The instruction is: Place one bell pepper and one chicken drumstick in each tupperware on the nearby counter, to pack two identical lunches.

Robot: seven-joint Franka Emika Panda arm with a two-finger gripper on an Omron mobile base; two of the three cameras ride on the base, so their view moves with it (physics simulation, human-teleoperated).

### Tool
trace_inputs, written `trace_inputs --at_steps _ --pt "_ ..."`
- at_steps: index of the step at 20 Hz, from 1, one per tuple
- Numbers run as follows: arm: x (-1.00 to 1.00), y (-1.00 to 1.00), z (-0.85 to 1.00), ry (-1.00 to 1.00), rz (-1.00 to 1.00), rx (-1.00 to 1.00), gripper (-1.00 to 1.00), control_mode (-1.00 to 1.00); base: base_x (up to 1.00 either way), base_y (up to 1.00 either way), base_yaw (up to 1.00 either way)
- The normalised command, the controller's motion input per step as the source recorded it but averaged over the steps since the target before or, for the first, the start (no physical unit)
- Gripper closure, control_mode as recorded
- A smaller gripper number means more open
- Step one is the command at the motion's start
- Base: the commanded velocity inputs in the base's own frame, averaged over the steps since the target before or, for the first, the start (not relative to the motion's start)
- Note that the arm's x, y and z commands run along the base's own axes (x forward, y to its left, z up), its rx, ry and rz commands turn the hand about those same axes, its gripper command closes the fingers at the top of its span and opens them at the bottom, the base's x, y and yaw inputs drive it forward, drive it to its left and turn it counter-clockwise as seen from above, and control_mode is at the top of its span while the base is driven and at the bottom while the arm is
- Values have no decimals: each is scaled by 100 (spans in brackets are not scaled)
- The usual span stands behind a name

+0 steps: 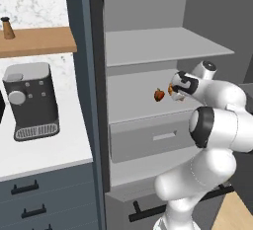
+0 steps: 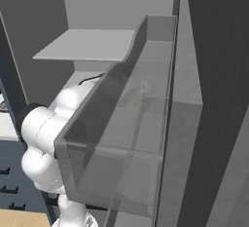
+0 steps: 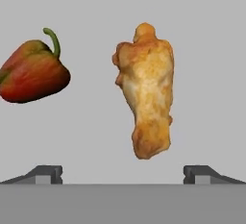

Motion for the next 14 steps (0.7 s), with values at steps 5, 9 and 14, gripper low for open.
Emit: trace_inputs --at_steps 5,9,14 --pt "36 -5 -34 0 0 0 -100 -100 0 0 0" --pt "36 -14 -36 0 0 0 -100 -100 0 0 0" --pt "38 -14 -29 0 0 0 -100 -100 0 0 0"
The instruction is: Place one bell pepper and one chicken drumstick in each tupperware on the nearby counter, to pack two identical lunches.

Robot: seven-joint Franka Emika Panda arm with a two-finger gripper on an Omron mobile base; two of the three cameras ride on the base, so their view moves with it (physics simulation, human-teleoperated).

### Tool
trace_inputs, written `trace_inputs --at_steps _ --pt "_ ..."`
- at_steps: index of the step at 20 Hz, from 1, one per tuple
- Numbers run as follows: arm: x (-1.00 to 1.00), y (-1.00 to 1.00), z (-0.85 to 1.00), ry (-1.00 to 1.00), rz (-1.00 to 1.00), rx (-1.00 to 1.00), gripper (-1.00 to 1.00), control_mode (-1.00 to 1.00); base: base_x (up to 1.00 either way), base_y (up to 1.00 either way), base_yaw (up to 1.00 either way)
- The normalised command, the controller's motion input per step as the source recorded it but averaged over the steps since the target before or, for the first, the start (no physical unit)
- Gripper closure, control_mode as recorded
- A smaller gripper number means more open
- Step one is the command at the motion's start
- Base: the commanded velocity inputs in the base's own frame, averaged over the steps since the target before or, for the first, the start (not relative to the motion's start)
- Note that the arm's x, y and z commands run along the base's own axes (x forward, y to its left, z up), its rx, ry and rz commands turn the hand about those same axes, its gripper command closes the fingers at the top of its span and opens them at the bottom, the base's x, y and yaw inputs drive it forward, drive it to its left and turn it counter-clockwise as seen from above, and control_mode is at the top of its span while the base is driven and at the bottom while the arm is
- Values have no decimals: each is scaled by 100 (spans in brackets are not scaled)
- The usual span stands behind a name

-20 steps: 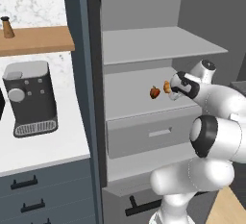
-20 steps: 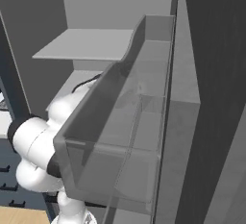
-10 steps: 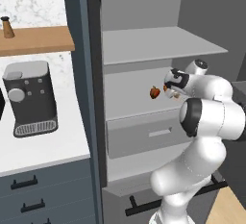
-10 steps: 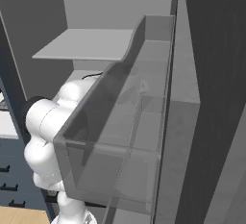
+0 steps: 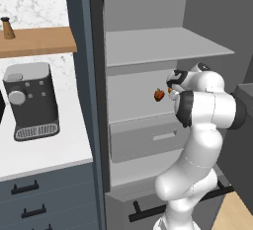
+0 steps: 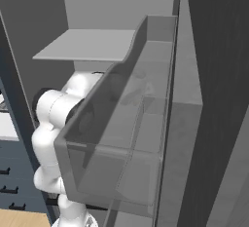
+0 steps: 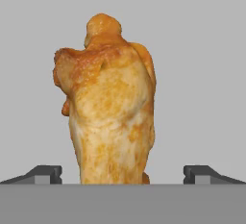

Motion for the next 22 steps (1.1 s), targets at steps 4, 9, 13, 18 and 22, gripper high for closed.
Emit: trace_inputs --at_steps 4,9,13,18,22 --pt "35 3 -43 0 0 0 100 -100 0 0 0" --pt "7 26 -61 0 0 0 100 -100 0 0 0" --pt "-38 38 -55 -6 0 -3 100 -100 0 0 0" --pt "-100 37 -5 -10 0 -15 100 -100 0 0 0" --pt "-100 45 50 -4 0 -11 100 -100 0 0 0"
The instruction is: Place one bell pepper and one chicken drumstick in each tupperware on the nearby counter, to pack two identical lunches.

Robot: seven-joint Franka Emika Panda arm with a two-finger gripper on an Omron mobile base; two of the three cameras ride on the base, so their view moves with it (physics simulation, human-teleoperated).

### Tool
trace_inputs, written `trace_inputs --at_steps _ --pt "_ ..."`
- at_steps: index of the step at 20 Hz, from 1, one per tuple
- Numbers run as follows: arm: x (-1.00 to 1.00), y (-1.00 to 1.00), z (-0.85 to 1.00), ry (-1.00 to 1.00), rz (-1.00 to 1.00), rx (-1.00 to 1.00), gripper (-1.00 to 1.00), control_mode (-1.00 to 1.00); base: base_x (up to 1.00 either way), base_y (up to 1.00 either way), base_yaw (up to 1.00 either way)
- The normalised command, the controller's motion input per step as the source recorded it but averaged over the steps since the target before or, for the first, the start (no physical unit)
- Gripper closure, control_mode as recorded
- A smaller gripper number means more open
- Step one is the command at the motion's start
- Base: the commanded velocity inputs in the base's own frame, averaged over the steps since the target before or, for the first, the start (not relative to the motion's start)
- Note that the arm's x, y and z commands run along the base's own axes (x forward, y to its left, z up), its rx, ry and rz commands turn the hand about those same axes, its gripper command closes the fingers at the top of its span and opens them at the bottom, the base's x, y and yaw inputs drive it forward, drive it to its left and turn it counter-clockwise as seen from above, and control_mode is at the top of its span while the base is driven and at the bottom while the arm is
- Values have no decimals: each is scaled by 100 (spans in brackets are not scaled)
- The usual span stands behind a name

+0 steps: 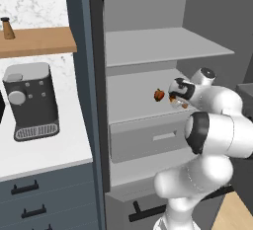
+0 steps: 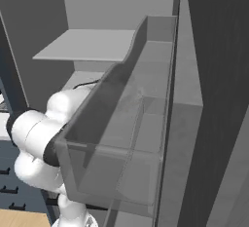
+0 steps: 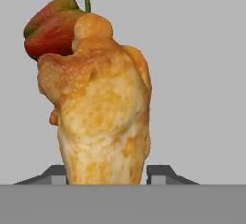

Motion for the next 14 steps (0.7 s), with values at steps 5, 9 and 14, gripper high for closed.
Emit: trace_inputs --at_steps 5,9,14 --pt "-99 25 100 5 0 -1 100 -100 0 0 0" --pt "-100 0 98 10 0 0 100 -100 0 0 0" --pt "-96 6 100 4 0 2 100 -100 0 0 0"
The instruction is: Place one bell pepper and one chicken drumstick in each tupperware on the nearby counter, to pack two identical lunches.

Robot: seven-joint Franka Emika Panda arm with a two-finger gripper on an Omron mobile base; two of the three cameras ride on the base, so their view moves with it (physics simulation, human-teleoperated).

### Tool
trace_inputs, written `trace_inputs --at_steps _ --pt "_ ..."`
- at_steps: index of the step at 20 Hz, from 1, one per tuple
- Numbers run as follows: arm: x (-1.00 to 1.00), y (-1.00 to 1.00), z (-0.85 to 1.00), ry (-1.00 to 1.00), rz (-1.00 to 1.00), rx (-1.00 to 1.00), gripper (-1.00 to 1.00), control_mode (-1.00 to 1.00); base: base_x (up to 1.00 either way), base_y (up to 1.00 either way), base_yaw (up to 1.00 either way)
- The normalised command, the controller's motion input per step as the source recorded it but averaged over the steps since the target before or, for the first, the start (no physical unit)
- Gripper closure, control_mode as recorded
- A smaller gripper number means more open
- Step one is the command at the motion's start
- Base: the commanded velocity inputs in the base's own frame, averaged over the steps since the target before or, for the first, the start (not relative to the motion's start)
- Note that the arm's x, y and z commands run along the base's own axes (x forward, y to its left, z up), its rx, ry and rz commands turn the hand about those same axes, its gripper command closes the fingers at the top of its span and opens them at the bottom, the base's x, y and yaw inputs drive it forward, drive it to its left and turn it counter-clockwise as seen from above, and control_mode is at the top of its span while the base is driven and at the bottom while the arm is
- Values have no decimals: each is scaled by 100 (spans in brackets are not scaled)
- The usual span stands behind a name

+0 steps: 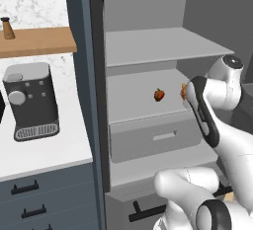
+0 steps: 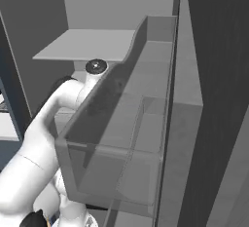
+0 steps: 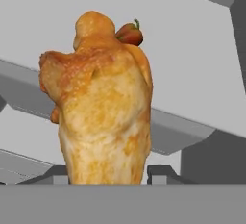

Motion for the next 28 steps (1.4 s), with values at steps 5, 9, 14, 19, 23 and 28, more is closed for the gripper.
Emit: trace_inputs --at_steps 5,9,14,19,23,28 --pt "-83 29 91 0 0 3 100 -100 0 0 0" --pt "-99 44 65 0 0 4 100 -100 0 0 0" --pt "0 0 0 0 0 0 100 100 -97 90 0" --pt "0 0 0 0 0 0 100 100 -70 100 0" --pt "0 0 0 0 0 0 100 100 -48 100 0" --pt "0 0 0 0 0 0 100 100 -3 100 -3"
